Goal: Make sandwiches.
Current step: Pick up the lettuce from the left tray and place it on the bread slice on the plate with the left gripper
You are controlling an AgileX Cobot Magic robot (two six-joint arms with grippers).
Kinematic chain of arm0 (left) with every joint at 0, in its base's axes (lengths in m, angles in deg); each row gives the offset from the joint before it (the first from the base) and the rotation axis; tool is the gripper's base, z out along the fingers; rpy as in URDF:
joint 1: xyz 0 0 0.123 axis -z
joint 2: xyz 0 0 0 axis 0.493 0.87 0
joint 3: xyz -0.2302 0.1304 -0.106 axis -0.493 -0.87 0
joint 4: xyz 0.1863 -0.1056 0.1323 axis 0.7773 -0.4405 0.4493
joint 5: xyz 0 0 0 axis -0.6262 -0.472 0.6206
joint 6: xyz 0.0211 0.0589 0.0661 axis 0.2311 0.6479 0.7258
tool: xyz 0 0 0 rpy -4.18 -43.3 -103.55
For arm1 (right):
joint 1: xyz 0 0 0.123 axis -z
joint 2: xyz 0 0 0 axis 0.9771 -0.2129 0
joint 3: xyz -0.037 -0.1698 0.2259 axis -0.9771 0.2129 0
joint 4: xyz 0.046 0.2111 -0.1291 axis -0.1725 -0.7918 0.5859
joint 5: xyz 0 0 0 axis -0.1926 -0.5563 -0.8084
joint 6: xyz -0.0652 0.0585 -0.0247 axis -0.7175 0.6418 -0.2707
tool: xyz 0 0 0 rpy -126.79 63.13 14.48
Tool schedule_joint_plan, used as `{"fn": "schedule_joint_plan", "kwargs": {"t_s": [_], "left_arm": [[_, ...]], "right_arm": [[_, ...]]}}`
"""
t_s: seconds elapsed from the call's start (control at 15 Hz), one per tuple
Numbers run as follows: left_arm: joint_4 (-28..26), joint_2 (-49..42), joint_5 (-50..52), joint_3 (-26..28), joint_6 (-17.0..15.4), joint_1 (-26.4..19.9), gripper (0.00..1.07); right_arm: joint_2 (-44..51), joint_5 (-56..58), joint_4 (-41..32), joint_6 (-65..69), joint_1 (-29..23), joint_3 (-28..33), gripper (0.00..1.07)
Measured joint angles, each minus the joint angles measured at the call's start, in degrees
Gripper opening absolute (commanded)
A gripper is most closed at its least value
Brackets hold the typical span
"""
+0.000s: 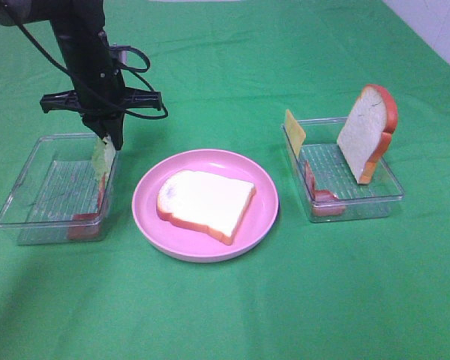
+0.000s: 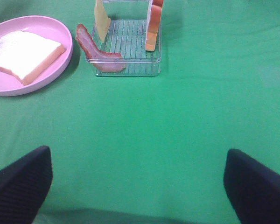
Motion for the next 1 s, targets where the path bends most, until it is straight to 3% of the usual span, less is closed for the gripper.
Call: {"fn": "schedule_joint_plan", "kwargs": {"t_s": [0.87,1.0], "left_arm": [[-1.6,-14.38,-0.17,0.57,0.0,0.0,0.0],[-4.53,-14.67,-0.17,0.69,0.74,0.23,0.0]], "right_arm": [[0.0,0.0,0.0,0.0,0.0,0.0,0.95],[0.0,0.0,0.0,0.0,0.0,0.0,0.95]]}}
